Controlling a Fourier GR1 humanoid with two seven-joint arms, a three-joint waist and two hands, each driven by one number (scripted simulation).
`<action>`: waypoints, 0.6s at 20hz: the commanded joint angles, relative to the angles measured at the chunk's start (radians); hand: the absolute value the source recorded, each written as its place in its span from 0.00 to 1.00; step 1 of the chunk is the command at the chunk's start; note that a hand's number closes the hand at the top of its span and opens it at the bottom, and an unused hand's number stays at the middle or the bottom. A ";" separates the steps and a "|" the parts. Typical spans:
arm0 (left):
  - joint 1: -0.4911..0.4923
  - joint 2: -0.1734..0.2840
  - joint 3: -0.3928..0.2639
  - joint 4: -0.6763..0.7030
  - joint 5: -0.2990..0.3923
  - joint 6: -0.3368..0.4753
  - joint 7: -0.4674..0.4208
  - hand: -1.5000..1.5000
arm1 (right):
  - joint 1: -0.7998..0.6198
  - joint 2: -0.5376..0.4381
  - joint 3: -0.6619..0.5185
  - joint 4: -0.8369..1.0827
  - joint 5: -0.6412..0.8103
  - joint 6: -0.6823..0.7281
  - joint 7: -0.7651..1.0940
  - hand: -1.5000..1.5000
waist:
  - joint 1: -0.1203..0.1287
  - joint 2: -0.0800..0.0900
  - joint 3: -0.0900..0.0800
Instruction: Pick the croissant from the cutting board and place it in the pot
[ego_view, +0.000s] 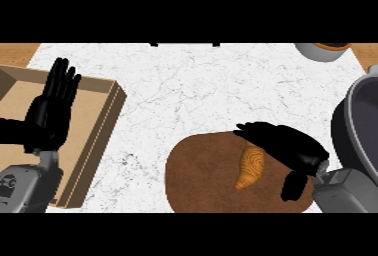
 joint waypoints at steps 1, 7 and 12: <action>-0.006 0.029 0.060 -0.001 0.014 -0.061 0.012 0.50 | 0.001 0.039 0.007 0.029 0.095 -0.017 0.028 0.00 | 0.001 0.000 0.000; -0.019 -0.040 0.045 0.028 -0.053 -0.062 0.006 0.50 | -0.017 0.105 -0.020 0.200 0.184 -0.080 -0.078 0.00 | 0.002 0.001 0.000; 0.033 -0.046 0.072 -0.056 -0.069 -0.078 0.040 0.50 | -0.016 0.165 -0.017 0.253 0.240 -0.094 -0.120 0.00 | 0.005 0.000 0.000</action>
